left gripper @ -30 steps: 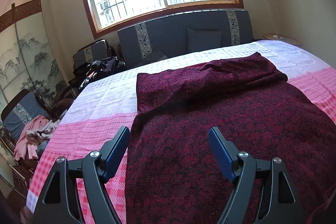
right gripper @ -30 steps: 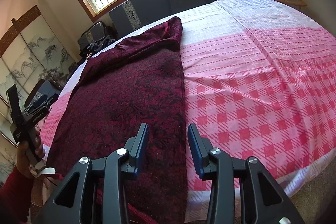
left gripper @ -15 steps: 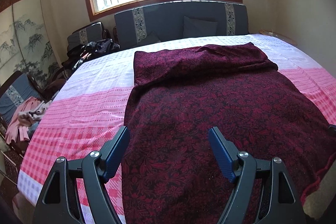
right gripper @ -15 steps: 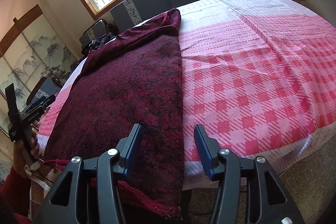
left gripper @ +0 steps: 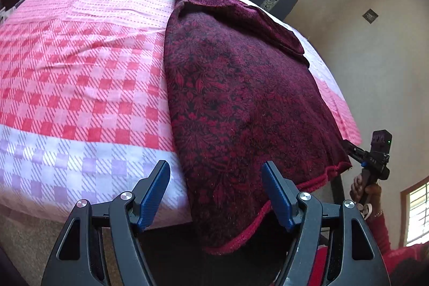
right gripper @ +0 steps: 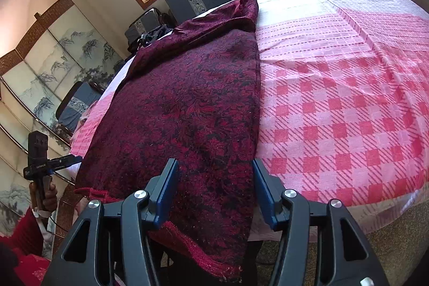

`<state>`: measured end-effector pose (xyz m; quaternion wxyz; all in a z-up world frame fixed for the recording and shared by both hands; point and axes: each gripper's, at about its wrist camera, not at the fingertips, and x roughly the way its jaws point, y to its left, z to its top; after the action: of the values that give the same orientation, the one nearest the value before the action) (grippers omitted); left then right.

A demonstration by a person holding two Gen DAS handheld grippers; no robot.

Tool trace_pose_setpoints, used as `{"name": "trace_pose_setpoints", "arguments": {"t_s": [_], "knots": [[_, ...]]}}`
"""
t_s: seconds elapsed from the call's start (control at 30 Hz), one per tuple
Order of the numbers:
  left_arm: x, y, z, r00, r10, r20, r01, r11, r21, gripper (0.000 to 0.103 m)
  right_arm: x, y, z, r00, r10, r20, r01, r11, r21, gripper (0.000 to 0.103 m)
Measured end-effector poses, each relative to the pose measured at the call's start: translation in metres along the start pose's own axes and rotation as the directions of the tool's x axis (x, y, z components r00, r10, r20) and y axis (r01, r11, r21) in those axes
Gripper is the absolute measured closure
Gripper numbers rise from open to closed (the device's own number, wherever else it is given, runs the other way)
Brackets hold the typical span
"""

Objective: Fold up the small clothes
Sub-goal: 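Move the left tool to the sweater hem and grasp it, then lift the hem with the left tool toward the collar while the right tool grips the hem too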

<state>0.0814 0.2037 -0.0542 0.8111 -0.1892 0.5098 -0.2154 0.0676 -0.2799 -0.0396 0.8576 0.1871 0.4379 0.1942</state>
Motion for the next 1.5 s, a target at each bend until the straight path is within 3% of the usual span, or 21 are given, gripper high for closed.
{"name": "trace_pose_setpoints", "arguments": {"t_s": [0.13, 0.23, 0.33, 0.43, 0.57, 0.63, 0.73, 0.83, 1.0, 1.2, 1.27, 1.3, 1.33, 1.4, 1.5], "knots": [[-0.004, -0.003, -0.023, 0.998, -0.065, -0.017, 0.066, 0.998, 0.024, 0.032, 0.001, -0.002, 0.001, 0.997, 0.068, -0.044, -0.068, 0.998, 0.012, 0.05], [0.008, -0.006, -0.031, 0.985, -0.15, -0.08, 0.151, 0.988, 0.013, 0.032, 0.003, -0.001, 0.0, 0.992, 0.103, -0.068, -0.103, 0.995, 0.009, 0.05], [0.025, -0.01, -0.035, 0.98, -0.164, -0.108, 0.167, 0.986, 0.017, 0.032, 0.004, -0.002, -0.003, 0.98, 0.174, -0.097, -0.171, 0.984, 0.045, 0.05], [0.026, -0.011, -0.032, 0.974, -0.217, -0.069, 0.217, 0.976, -0.007, 0.032, 0.003, -0.005, -0.008, 0.969, 0.224, -0.101, -0.216, 0.973, 0.085, 0.05], [0.016, -0.015, -0.026, 0.946, -0.325, 0.007, 0.325, 0.945, -0.038, 0.032, 0.003, -0.019, -0.012, 0.951, 0.295, -0.091, -0.277, 0.945, 0.174, 0.05], [0.012, -0.024, -0.022, 0.95, -0.313, 0.021, 0.313, 0.95, -0.009, 0.034, 0.004, -0.022, -0.013, 0.944, 0.319, -0.089, -0.296, 0.934, 0.202, 0.05], [0.01, -0.03, -0.018, 0.955, -0.296, 0.024, 0.296, 0.955, 0.025, 0.045, 0.004, -0.023, -0.011, 0.952, 0.293, -0.094, -0.271, 0.943, 0.194, 0.05], [0.014, -0.03, -0.018, 0.957, -0.291, 0.003, 0.291, 0.956, 0.023, 0.045, 0.002, -0.028, -0.011, 0.95, 0.289, -0.122, -0.263, 0.946, 0.191, 0.054], [0.02, -0.02, -0.016, 0.96, -0.28, -0.004, 0.279, 0.96, -0.023, 0.043, 0.003, -0.025, -0.017, 0.932, 0.328, -0.152, -0.298, 0.935, 0.192, 0.052], [0.032, -0.012, -0.008, 0.946, -0.324, -0.012, 0.322, 0.941, -0.101, 0.043, 0.01, -0.015, -0.024, 0.922, 0.36, -0.145, -0.328, 0.923, 0.203, 0.052], [0.032, -0.012, -0.006, 0.945, -0.326, 0.001, 0.324, 0.939, -0.112, 0.043, 0.011, -0.014, -0.029, 0.923, 0.361, -0.134, -0.329, 0.919, 0.216, 0.065], [0.03, -0.012, -0.005, 0.948, -0.318, 0.018, 0.318, 0.941, -0.113, 0.046, 0.012, -0.015, -0.03, 0.929, 0.345, -0.137, -0.312, 0.925, 0.216, 0.072], [0.027, -0.012, -0.004, 0.953, -0.3, 0.037, 0.302, 0.947, -0.111, 0.065, 0.013, -0.017, -0.031, 0.934, 0.329, -0.14, -0.293, 0.93, 0.223, 0.083], [0.024, -0.012, -0.004, 0.976, -0.211, 0.059, 0.217, 0.97, -0.112, 0.094, 0.012, -0.023, -0.033, 0.938, 0.32, -0.136, -0.282, 0.929, 0.24, 0.089], [0.017, -0.01, -0.004, 0.977, -0.187, 0.102, 0.2, 0.97, -0.141, 0.094, 0.009, -0.02, -0.035, 0.943, 0.309, -0.122, -0.275, 0.933, 0.234, 0.09]]}}
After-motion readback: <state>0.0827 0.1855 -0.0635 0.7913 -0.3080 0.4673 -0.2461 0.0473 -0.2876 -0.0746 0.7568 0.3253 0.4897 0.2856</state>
